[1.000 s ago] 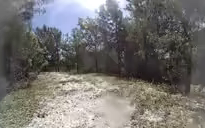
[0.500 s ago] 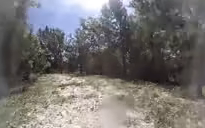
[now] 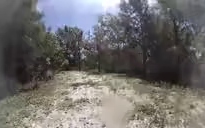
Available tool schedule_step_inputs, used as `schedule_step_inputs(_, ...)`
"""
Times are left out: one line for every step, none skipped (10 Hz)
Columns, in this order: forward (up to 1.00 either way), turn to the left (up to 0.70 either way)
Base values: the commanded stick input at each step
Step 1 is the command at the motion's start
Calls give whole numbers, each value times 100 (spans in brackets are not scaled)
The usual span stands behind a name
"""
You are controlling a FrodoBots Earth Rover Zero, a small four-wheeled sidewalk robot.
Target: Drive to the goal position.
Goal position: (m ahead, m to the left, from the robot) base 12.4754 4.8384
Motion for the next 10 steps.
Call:
schedule_step_inputs(70,0)
schedule_step_inputs(70,0)
schedule_step_inputs(70,0)
schedule_step_inputs(70,0)
schedule_step_inputs(70,0)
schedule_step_inputs(70,0)
schedule_step_inputs(70,0)
schedule_step_inputs(70,0)
schedule_step_inputs(70,0)
schedule_step_inputs(70,0)
